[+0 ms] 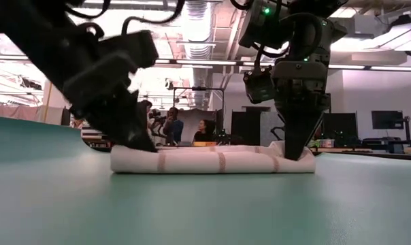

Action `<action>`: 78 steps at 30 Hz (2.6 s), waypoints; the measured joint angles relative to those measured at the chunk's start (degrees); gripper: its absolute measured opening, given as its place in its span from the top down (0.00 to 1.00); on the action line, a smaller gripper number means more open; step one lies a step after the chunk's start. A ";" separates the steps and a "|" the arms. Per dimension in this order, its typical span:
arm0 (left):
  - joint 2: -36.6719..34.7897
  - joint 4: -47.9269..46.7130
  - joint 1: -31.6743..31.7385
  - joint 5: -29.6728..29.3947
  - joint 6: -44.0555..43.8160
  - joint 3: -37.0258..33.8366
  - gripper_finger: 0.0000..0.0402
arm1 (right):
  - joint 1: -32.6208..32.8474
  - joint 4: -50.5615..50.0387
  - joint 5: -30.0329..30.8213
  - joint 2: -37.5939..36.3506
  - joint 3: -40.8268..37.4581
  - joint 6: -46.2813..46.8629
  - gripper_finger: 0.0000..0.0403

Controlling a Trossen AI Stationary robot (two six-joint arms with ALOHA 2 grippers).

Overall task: Roll towel
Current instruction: Roll the white towel

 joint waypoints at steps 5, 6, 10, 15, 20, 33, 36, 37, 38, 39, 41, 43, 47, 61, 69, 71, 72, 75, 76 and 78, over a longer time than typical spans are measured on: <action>2.63 0.24 1.02 1.43 -2.13 0.14 1.00 | 0.13 0.35 0.34 -0.06 0.00 -2.08 0.94; 3.27 0.16 1.13 1.78 -2.70 0.15 1.00 | 0.33 0.42 0.81 -0.35 0.00 -2.81 0.92; 4.82 0.05 1.19 2.81 -4.11 0.19 1.00 | 1.19 -0.95 5.76 -2.80 0.04 -3.51 0.84; 5.10 -1.49 1.17 3.63 -5.32 0.28 1.00 | 1.34 -5.08 7.45 -5.52 0.04 -3.65 0.74; 5.13 -1.79 1.17 4.61 -5.72 0.21 1.00 | 1.74 -9.55 7.66 -5.88 0.04 -6.76 0.66; 5.16 -2.70 1.15 5.67 -4.76 0.21 1.00 | 14.40 8.26 25.20 -25.78 -8.70 -29.27 0.62; 5.16 -2.70 1.17 6.40 -3.09 0.21 1.00 | 17.49 20.81 24.28 -28.52 -16.52 -39.20 0.62; 5.16 -2.70 1.17 6.54 -2.85 0.19 1.00 | 17.93 23.82 23.97 -28.68 -18.78 -41.60 0.62; 5.16 -2.70 1.17 6.61 -2.70 0.19 1.00 | 17.89 26.16 23.88 -28.65 -20.61 -43.53 0.62; 5.16 -2.70 1.17 6.61 -2.69 0.17 1.00 | 17.74 28.44 23.87 -28.28 -22.04 -45.01 0.62; 5.16 -2.70 1.17 6.58 -2.70 0.17 1.00 | 17.48 32.26 23.88 -27.18 -24.08 -47.62 0.62; 5.16 -2.70 1.15 6.57 -2.66 0.15 1.00 | 17.58 35.44 23.19 -25.53 -25.43 -50.14 0.62; 5.16 -2.69 1.15 6.56 -2.59 0.15 1.00 | 16.53 36.75 21.54 -20.60 -25.83 -51.06 0.59; 5.16 -2.58 1.08 6.24 -0.67 0.10 1.00 | 8.39 39.13 15.26 -14.91 -26.41 -46.94 0.66; 5.16 -2.59 1.04 5.86 -0.58 0.10 1.00 | 5.14 45.83 11.66 -14.98 -33.45 -44.97 0.68; 5.16 -2.59 1.04 5.83 -0.58 0.10 1.00 | 5.19 47.65 11.66 -14.99 -34.61 -44.95 0.68; 5.16 -2.59 1.04 5.79 -0.58 0.10 1.00 | 5.19 47.92 11.66 -14.99 -34.79 -44.95 0.68; 5.19 -2.57 1.04 5.76 -0.54 0.10 1.00 | 5.23 48.04 11.66 -14.97 -34.88 -44.71 0.68; 5.19 -2.57 1.04 5.77 -0.31 0.10 1.00 | 5.23 48.47 11.66 -15.19 -34.88 -44.19 0.68; 5.19 -2.55 1.04 5.77 0.09 0.10 1.00 | 5.34 50.10 11.66 -16.41 -35.00 -43.35 0.68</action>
